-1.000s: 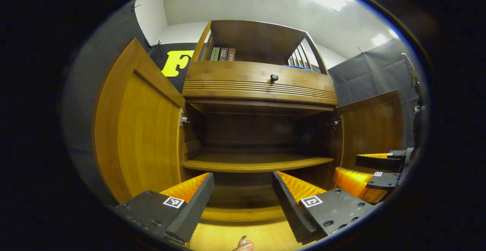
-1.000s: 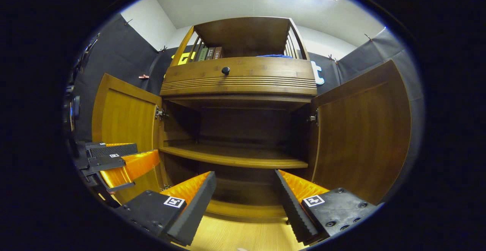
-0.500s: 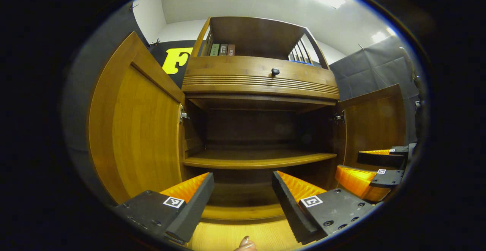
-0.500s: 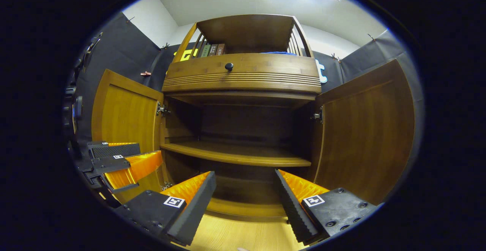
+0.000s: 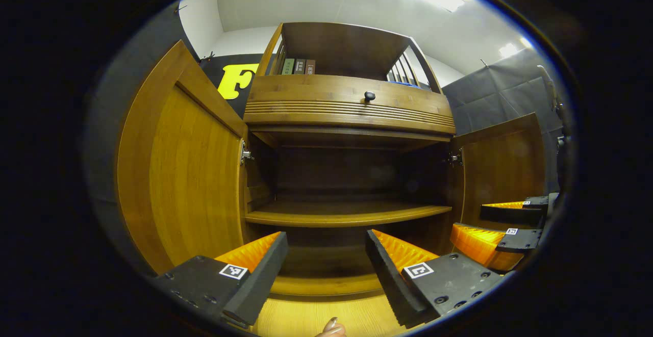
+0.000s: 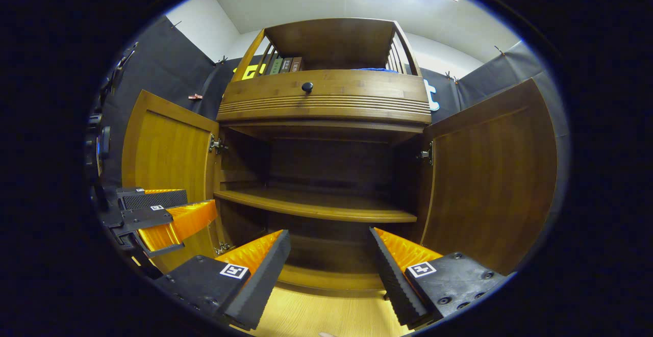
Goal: Open the right door of the double-door shoe cabinet with the right hand, and open the left door with the left hand.
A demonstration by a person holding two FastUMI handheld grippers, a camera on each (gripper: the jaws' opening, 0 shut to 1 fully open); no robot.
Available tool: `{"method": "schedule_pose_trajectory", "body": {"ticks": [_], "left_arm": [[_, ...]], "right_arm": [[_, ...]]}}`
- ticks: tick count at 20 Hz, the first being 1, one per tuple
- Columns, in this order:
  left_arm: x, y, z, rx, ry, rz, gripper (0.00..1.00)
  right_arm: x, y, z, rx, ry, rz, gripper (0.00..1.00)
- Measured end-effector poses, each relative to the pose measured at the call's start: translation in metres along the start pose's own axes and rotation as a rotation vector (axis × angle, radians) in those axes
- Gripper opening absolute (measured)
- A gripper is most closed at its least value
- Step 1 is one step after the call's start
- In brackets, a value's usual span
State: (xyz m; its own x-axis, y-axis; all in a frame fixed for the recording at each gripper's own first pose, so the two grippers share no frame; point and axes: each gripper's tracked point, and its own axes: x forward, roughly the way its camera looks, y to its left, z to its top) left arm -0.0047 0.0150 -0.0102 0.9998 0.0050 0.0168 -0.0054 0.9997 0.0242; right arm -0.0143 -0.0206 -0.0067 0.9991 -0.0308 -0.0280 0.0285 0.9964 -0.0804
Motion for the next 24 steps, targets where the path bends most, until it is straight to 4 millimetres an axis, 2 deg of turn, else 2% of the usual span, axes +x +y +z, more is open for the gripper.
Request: {"method": "schedule_pose_trajectory", "body": {"ticks": [3,4,6,17,18,23,24], "left_arm": [[0.0001,-0.001,0.0015,0.003,-0.005,-0.004,0.95],[-0.0004,-0.0014,0.0017,0.003,-0.006,-0.004,0.95],[-0.0007,-0.0021,0.0025,0.002,-0.01,-0.006,0.95],[-0.0035,-0.0076,0.0016,0.013,-0.002,-0.011,0.95],[-0.0033,-0.0081,0.0014,0.014,-0.001,-0.013,0.95],[-0.0031,-0.0068,-0.0011,0.02,0.004,-0.014,0.94],[-0.0029,-0.0056,-0.0018,0.02,0.006,-0.012,0.95]], "right_arm": [[-0.0014,-0.0016,0.0023,0.001,-0.007,-0.004,0.99],[-0.0015,-0.0034,0.002,-0.002,-0.007,-0.008,0.95],[-0.0017,-0.0045,0.0011,-0.007,-0.003,-0.011,0.95],[-0.0059,-0.0069,0.0018,-0.009,0.004,-0.01,0.99],[-0.0064,-0.0077,0.0022,-0.008,0.003,-0.01,0.95],[-0.0059,-0.0065,0.0022,-0.007,0.001,-0.01,0.97],[-0.0055,-0.0056,0.0021,-0.007,0.002,-0.009,0.95]]}}
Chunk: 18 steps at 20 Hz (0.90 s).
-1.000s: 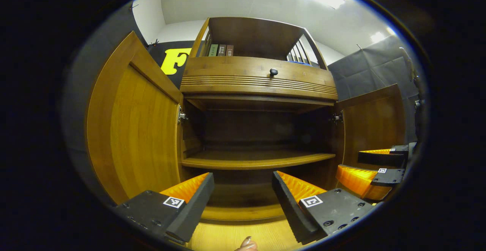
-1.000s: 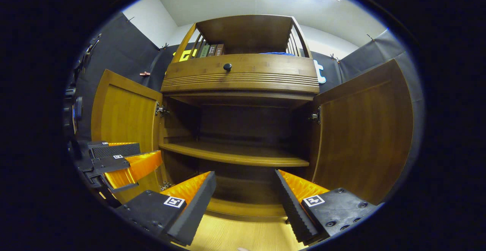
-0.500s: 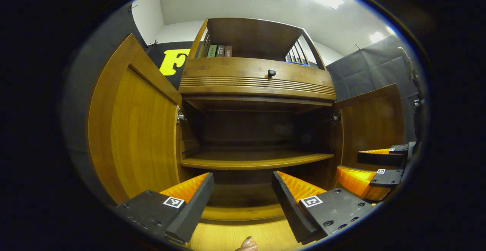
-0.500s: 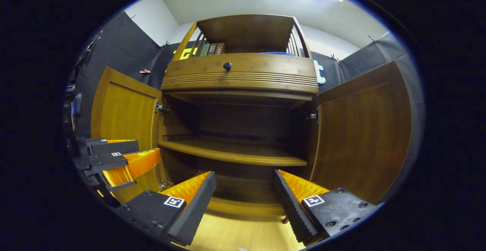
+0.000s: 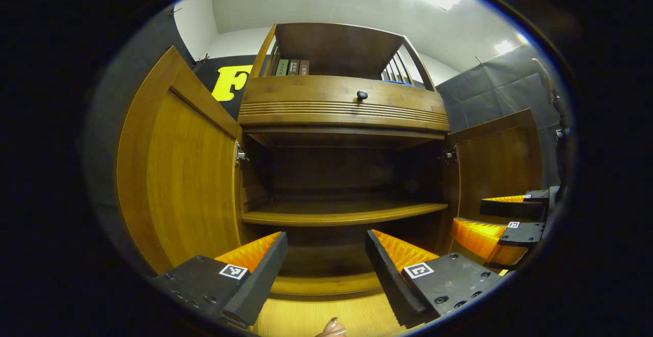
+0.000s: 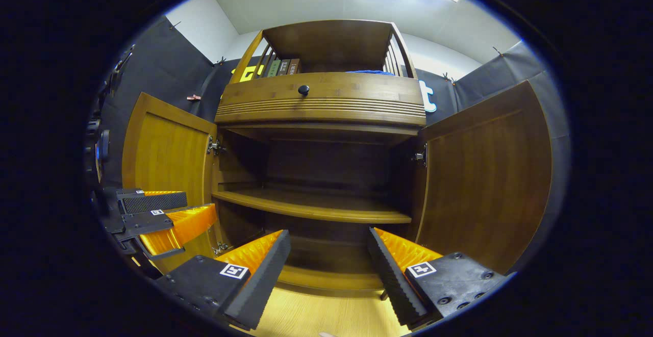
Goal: Open the right door of the double-door shoe cabinet with the right hand, and open the left door with the left hand.
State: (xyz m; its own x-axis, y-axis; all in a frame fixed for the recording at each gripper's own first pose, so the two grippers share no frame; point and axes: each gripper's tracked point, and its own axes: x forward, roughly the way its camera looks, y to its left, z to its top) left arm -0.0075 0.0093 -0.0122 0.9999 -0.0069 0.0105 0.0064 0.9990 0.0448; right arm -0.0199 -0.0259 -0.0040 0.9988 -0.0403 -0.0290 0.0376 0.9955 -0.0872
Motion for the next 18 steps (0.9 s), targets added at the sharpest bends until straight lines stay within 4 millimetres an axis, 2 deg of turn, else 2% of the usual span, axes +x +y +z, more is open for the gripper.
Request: {"method": "schedule_pose_trajectory", "body": {"ticks": [2,7,8,18], "left_arm": [[0.0011,0.0039,0.0002,-0.002,-0.002,0.009,0.95],[0.0011,0.01,0.0046,-0.013,-0.02,0.018,0.95],[0.0009,0.011,0.0051,-0.013,-0.022,0.02,0.95],[0.0018,0.0093,0.0051,-0.018,-0.031,0.005,0.94]], "right_arm": [[0.0011,0.0021,-0.0018,-0.004,0.004,0.004,0.99],[0.003,0.0049,-0.002,-0.016,0.004,0.007,0.99],[0.003,0.0051,-0.0018,-0.017,0.004,0.007,0.96],[0.0059,0.0051,-0.0039,-0.016,0.008,0.003,0.99]]}}
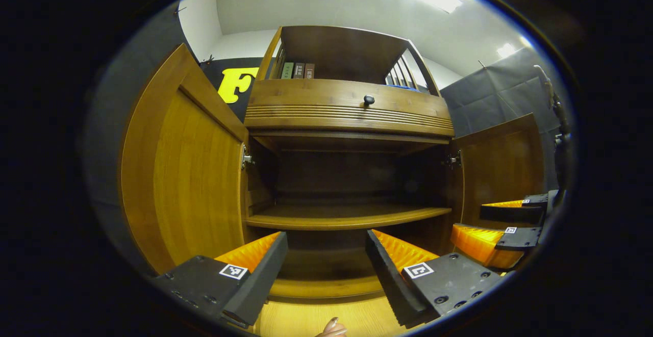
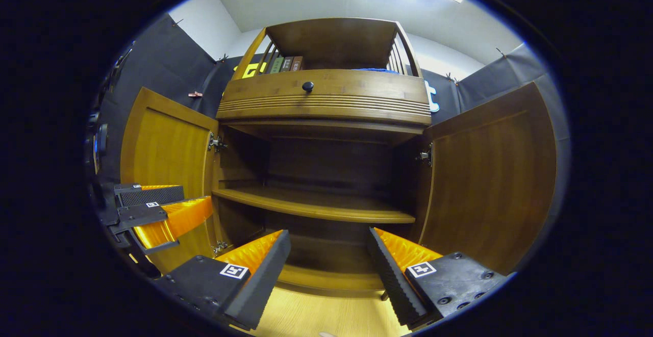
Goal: Open the right door of the double-door shoe cabinet with the right hand, and open the left door with the left hand.
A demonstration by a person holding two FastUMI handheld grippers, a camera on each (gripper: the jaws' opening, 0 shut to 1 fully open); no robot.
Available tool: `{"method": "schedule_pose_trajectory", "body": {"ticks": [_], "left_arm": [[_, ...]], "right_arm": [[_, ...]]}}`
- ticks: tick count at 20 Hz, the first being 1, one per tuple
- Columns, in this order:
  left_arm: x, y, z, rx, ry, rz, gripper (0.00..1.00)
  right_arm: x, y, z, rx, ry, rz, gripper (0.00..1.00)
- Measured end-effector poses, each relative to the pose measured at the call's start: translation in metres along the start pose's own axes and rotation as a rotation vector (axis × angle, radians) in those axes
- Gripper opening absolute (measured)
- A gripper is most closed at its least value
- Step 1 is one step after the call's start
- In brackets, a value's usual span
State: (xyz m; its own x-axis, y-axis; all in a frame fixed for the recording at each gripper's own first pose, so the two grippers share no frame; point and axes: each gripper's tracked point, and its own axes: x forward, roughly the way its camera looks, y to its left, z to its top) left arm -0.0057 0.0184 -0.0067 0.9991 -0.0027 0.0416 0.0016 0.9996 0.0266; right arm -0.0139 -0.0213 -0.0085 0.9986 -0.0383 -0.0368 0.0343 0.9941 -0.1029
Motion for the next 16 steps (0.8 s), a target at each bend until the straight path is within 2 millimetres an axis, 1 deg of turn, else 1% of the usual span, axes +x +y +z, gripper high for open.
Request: {"method": "schedule_pose_trajectory", "body": {"ticks": [3,4,5,16], "left_arm": [[-0.0002,0.0,-0.0002,-0.004,0.0,-0.001,0.95],[0.0001,0.0003,-0.001,-0.003,0.0,-0.001,0.95],[-0.0004,0.0002,-0.001,-0.003,0.001,-0.001,0.95],[-0.0024,-0.0024,0.0013,-0.002,-0.008,-0.009,0.95]], "right_arm": [[0.0009,-0.0004,-0.0006,-0.002,0.003,-0.004,0.99],[0.0008,-0.0014,-0.0005,-0.002,0.003,-0.005,0.97],[0.0009,-0.0012,-0.0001,-0.001,0.002,-0.006,0.99],[0.0029,0.0038,-0.0034,-0.001,0.009,0.009,0.99]]}}
